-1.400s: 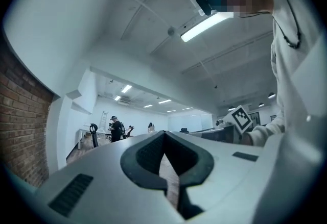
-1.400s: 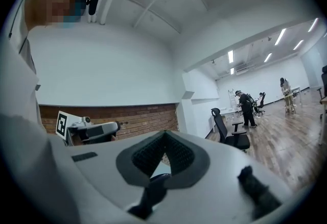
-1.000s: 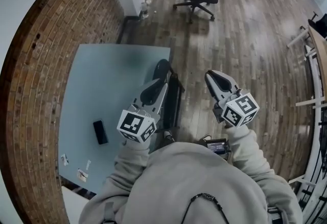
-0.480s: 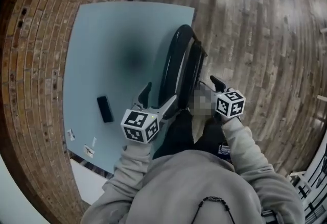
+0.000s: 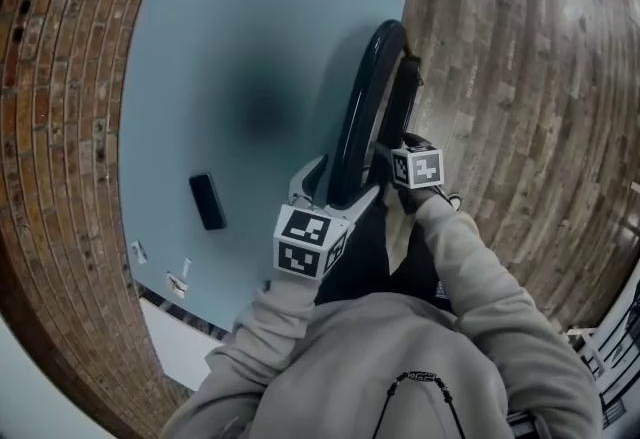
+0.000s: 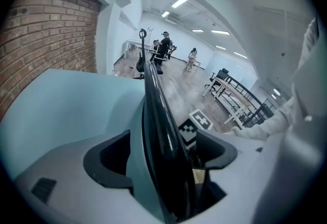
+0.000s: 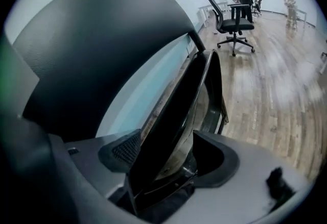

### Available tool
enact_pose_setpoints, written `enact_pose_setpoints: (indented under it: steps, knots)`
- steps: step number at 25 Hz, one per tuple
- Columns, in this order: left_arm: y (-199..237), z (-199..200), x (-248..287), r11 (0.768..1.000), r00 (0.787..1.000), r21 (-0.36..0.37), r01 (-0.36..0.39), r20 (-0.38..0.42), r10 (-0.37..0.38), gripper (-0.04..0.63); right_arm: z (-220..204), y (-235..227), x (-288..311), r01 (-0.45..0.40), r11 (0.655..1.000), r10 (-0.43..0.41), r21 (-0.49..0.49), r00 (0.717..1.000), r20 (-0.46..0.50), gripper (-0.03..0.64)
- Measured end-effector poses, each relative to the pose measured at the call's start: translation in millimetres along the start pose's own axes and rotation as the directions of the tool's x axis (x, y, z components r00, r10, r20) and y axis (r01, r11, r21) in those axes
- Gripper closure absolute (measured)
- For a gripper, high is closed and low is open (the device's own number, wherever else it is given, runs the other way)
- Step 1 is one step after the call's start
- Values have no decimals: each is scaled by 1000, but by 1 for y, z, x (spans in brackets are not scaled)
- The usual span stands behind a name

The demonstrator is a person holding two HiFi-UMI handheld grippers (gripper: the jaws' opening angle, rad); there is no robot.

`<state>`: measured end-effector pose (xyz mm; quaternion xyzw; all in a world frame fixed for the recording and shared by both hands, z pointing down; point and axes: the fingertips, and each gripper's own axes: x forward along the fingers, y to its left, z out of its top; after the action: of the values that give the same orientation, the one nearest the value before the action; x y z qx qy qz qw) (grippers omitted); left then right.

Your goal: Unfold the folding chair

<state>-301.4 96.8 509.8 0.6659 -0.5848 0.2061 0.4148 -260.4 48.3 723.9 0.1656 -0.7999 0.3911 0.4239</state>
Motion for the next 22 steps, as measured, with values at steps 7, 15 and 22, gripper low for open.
enact_pose_setpoints:
  steps: [7, 15, 22]
  knots:
    - [-1, -7, 11, 999, 999, 9, -33, 11, 33, 478, -3, 10, 23, -170, 974, 180, 148, 982, -58, 388]
    - [-1, -7, 9, 998, 998, -17, -67, 14, 67, 505, -4, 11, 17, -180, 970, 193, 165, 979, -71, 431]
    - [-20, -4, 15, 998, 998, -20, -56, 15, 57, 506, -19, -23, -17, -166, 972, 184, 166, 978, -98, 450]
